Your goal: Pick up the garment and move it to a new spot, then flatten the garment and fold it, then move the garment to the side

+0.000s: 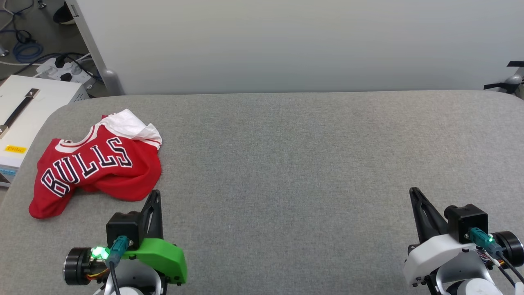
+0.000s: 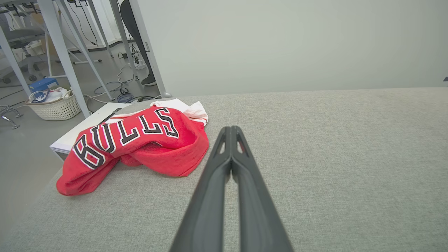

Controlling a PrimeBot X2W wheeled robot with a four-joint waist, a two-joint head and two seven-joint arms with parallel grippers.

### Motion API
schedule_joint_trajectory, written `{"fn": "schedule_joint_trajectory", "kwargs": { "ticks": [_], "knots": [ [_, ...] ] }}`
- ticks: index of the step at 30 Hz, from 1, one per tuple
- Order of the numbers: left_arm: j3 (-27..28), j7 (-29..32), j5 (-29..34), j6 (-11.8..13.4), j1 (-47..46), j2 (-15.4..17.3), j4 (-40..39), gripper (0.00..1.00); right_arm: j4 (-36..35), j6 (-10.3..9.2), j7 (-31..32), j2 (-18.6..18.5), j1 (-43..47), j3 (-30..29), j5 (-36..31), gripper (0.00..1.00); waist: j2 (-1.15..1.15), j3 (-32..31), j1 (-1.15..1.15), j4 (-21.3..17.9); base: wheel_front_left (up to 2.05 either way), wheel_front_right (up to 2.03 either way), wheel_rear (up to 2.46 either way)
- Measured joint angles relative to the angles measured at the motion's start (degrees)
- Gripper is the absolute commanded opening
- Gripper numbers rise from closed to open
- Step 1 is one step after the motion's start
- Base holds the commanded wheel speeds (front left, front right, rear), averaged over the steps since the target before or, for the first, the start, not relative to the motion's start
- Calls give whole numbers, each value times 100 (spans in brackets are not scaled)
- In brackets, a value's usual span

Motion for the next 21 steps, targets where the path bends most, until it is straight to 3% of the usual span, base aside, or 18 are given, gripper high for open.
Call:
{"fn": "schedule_joint_trajectory", "kwargs": {
  "ticks": [3, 4, 21],
  "knots": [
    [0, 0, 0, 0, 0, 0, 0, 0, 0, 0, 0, 0, 0, 0, 0, 0, 0, 0, 0, 0, 0, 0, 0],
    [1, 0, 0, 0, 0, 0, 0, 100, 0, -1, 0, 0, 0, 0, 0, 100, 0, 0, 0, 0, 0, 0, 0],
    [2, -110, -92, 0, 7, 1, 90, 100, 55, 0, -109, 0, 1, -22, 67, 100, 0, 10, 0, 0, 0, 0, 0]
  ]
}}
